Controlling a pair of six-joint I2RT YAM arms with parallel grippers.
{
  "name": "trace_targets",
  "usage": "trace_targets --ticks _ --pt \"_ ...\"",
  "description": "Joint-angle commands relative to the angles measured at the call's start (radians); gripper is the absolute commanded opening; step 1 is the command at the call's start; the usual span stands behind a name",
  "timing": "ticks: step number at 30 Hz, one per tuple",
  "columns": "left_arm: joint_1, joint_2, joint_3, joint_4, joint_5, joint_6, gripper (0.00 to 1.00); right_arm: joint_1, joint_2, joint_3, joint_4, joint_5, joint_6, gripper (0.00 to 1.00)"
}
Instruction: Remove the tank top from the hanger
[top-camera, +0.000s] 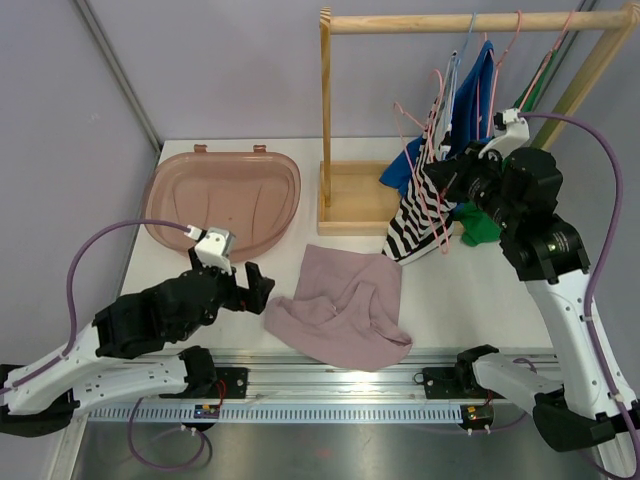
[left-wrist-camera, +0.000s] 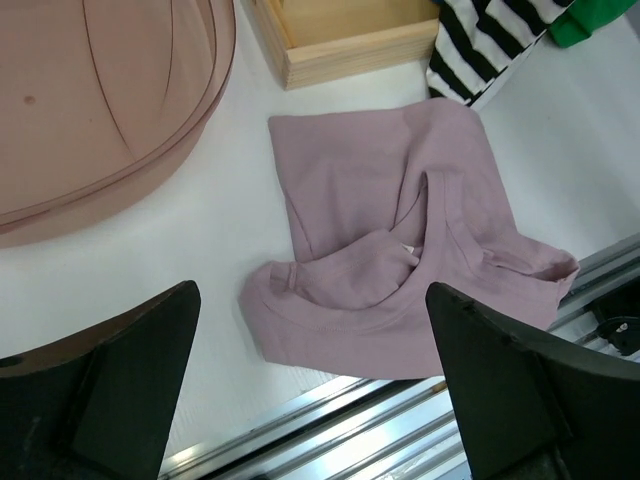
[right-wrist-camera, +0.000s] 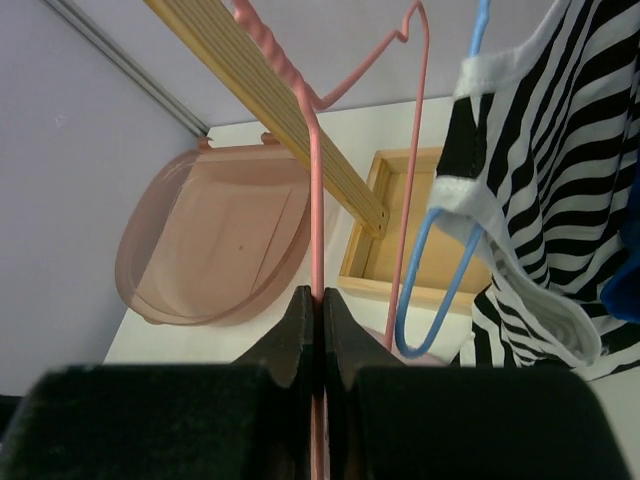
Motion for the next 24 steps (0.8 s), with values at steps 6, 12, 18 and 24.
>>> trace_targets --ticks 6,12,18,24 --pt "0.0 -0.042 -0.027 -0.007 -0.026 -0.008 0.99 0.004 0.189 0.304 -0.034 0.034 -0.065 0.0" --pt "0.0 0.007 -0.018 -0.029 -0.047 -0.026 0.99 0.007 0.347 0.505 -0.054 0.023 -0.071 0.0" --pt "0.0 0.041 -0.024 0.01 -0.058 -0.051 0.99 0.01 0.494 0.618 -0.058 0.046 -0.061 0.0" --pt "-0.002 0.163 -0.052 0.134 0.014 -0.057 0.99 0.029 0.546 0.624 -0.075 0.08 -0.062 0.0"
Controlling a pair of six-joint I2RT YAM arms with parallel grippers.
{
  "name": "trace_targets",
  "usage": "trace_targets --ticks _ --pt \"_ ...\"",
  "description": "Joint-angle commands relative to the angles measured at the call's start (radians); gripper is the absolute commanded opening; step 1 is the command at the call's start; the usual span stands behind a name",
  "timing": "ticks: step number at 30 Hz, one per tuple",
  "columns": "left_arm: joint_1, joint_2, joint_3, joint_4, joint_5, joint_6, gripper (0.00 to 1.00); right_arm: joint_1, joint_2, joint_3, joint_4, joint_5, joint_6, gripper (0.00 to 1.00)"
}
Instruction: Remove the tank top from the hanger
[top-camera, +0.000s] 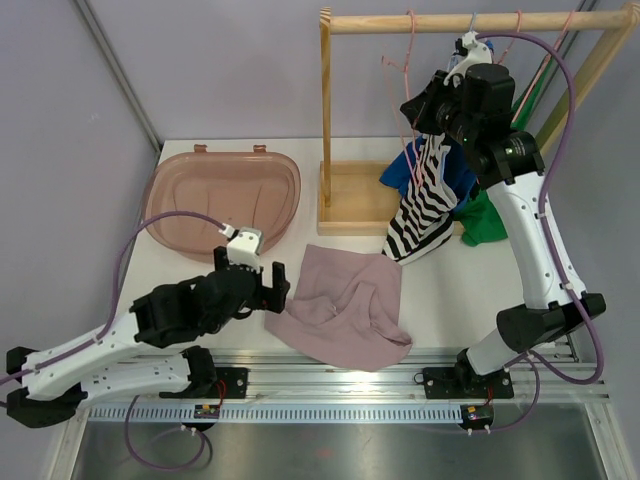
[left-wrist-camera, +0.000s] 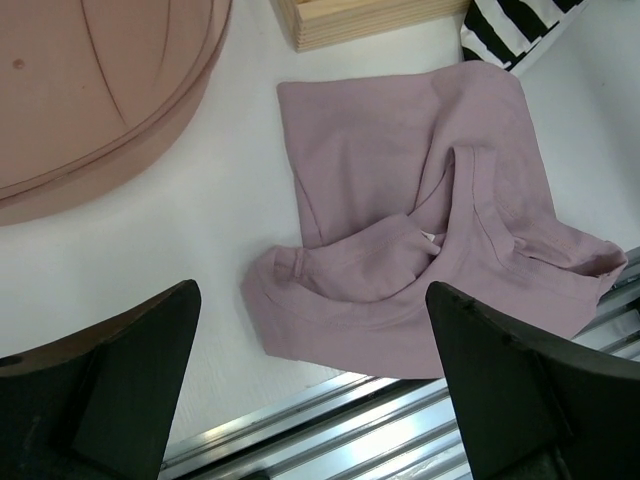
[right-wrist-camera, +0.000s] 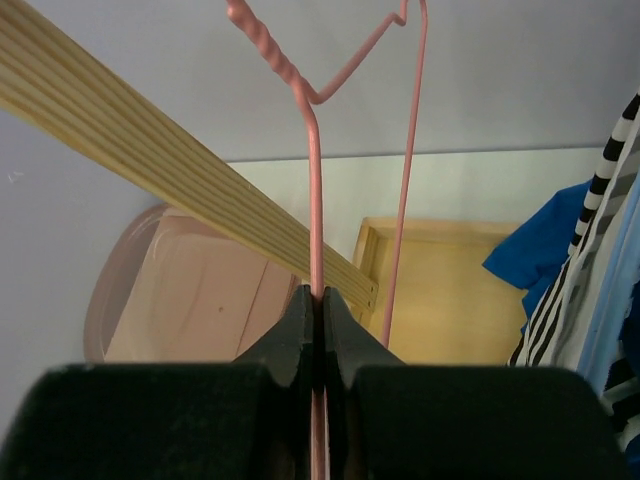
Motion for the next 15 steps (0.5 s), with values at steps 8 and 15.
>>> trace_targets --ticks 8,15 --pt "-0.051 0.262 -0.014 0.348 0.107 0.017 0.99 0.026 -0.14 -0.059 0.035 -0.019 -0.009 0.52" --pt "-0.052 0.521 -0.043 0.577 0.173 0.017 0.99 0.026 -0.315 -0.086 -0.077 -0.087 -0.055 1.0"
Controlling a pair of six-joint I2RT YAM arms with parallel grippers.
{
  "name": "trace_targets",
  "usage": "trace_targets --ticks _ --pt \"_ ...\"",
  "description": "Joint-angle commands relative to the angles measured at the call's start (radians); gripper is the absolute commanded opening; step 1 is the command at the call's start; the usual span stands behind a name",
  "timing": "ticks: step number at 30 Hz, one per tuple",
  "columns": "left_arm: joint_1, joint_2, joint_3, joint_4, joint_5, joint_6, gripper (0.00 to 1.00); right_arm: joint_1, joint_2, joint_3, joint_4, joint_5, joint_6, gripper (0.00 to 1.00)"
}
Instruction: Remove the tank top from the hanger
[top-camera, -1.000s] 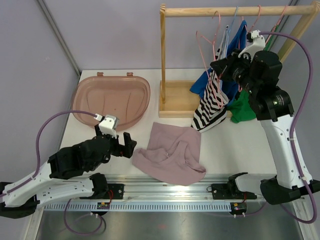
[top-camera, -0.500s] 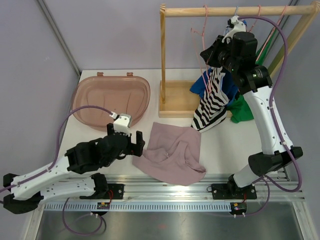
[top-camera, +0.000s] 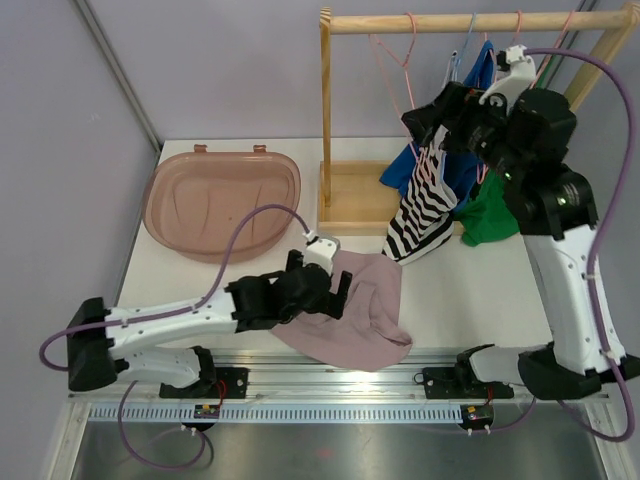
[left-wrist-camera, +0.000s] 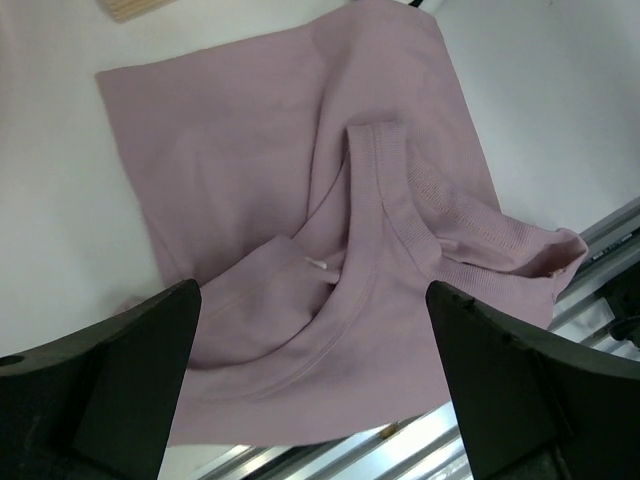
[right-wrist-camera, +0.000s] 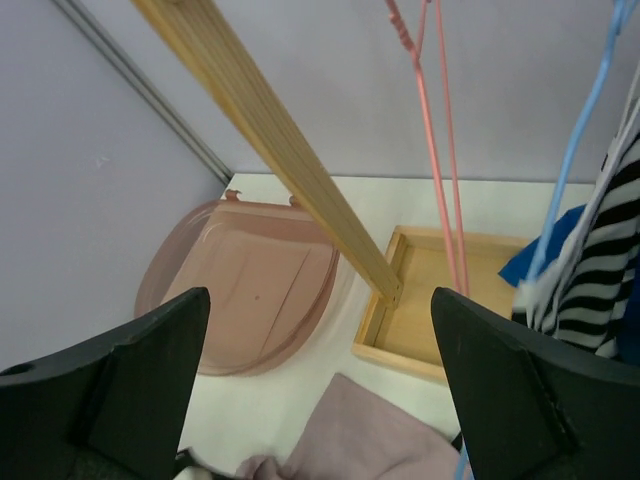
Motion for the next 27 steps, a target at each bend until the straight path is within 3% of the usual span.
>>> trace_targets --ticks 1,6,12,14,16,17,19,20,27 --pt "-0.004 0.135 -0.002 0.198 0.038 0.004 0.99 0.008 -0.183 -0.04 -0.054 -0.04 -0.038 1.0" --pt "-0.006 0.361 0.054 0.226 0.067 -0.024 0.99 0.008 -0.37 -0.231 -0.097 -0.02 -0.055 0.99" --pt "-0.007 0.508 0.048 0.246 0.087 -0.062 0.99 0.01 -0.585 -0.425 -0.129 -0.057 -0.06 0.99" --pt "-0.012 0.532 0.044 0.266 0.115 -0.064 0.92 0.01 -0.633 -0.465 -0.133 -0.077 -0.06 0.99" --pt "-0.017 0.561 0.039 0.272 0.119 -0.071 0.78 0.008 -0.665 -0.48 -0.142 -0.102 -0.06 0.99" --pt "-0.018 0.567 0.038 0.272 0.125 -0.073 0.54 0.01 -0.671 -0.488 -0.148 -0.106 -0.061 0.99" --pt "-0.018 0.569 0.03 0.27 0.125 -0.07 0.28 0.008 -0.691 -0.492 -0.159 -0.108 -0.066 1.0" --pt "-0.018 0.562 0.03 0.261 0.109 -0.071 0.0 0.01 -0.697 -0.494 -0.162 -0.105 -0.066 1.0" --pt "-0.018 0.368 0.094 -0.004 -0.063 -0.071 0.0 0.01 -0.726 -0.477 -0.208 -0.083 -0.078 1.0"
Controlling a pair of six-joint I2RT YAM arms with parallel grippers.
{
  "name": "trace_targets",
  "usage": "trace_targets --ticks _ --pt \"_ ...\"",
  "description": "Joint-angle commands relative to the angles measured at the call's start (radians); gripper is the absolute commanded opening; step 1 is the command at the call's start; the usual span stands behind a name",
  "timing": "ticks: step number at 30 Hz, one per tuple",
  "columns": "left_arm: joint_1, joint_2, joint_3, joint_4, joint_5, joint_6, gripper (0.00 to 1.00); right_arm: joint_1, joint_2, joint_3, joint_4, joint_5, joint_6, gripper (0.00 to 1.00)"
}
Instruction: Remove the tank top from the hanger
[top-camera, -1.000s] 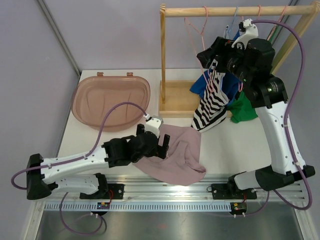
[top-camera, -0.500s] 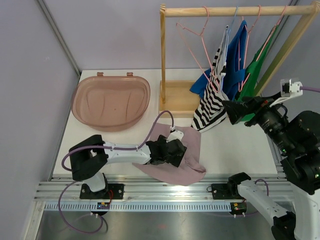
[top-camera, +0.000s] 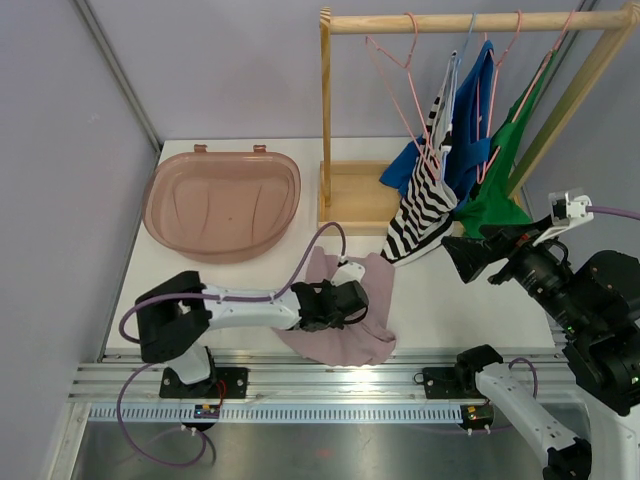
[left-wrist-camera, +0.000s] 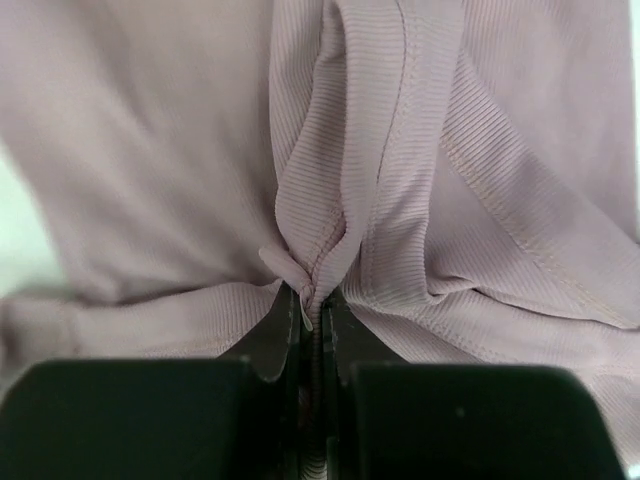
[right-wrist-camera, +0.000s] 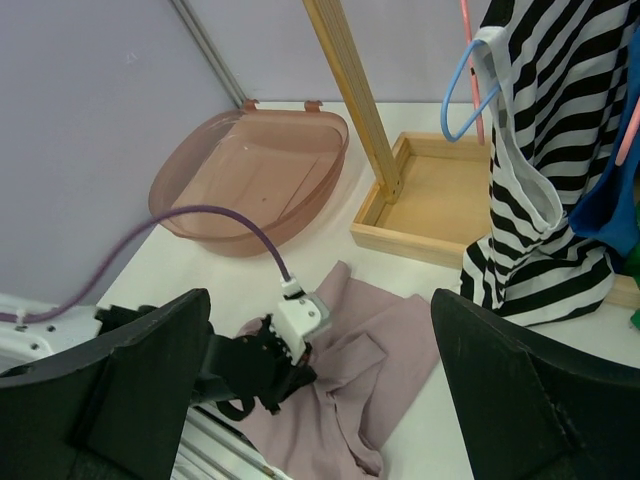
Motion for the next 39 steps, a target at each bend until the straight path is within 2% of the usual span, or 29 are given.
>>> trace_targets --ticks 1,2,8,14,18,23,26,29,32,33,35,37,39 --pt "-0.002 -0.165 0.085 -0.177 -0.171 -0.016 0.0 0.005 -0.009 0.021 -0.017 -0.003 -0.024 0.99" --pt "-0.002 -0.231 0.102 -0.209 -0.198 -0.015 0.0 0.005 -0.011 0.019 -0.019 -0.002 -0.024 0.99" --pt "0.053 -0.383 0.305 -0.453 -0.36 0.017 0.0 0.005 -0.011 0.015 -0.029 0.003 -0.022 1.0" --pt "0.255 -0.455 0.565 -0.541 -0.344 0.177 0.0 0.005 0.005 0.036 -0.049 0.033 -0.019 1.0" --pt "0.476 -0.426 0.73 -0.543 -0.272 0.277 0.0 0.007 0.014 0.032 -0.045 0.055 -0.018 1.0" --pt "0.83 -0.287 0.899 -0.55 0.007 0.304 0.0 0.005 0.029 0.027 -0.038 0.085 -0.001 0.99" --pt "0.972 -0.186 0.969 -0.547 0.141 0.304 0.0 0.007 0.046 0.045 -0.045 0.11 0.008 1.0" --pt "1.062 -0.074 1.024 -0.561 0.239 0.303 0.0 0.005 0.071 0.067 -0.052 0.122 0.011 1.0" --pt "1.111 -0.012 1.05 -0.578 0.29 0.295 0.26 0.007 0.094 0.076 -0.04 0.168 0.022 0.99" --pt "1.117 0.003 1.044 -0.575 0.296 0.294 0.55 0.007 0.107 0.085 -0.031 0.176 0.024 0.99" --pt "1.13 0.003 1.031 -0.57 0.299 0.292 0.73 0.005 0.124 0.096 -0.017 0.223 0.027 1.0" --pt "1.131 -0.029 0.997 -0.566 0.298 0.291 0.89 0.007 0.172 0.137 -0.023 0.256 0.031 1.0" --pt "1.131 -0.066 0.971 -0.553 0.301 0.295 0.93 0.005 0.23 0.171 -0.037 0.306 0.03 0.99"
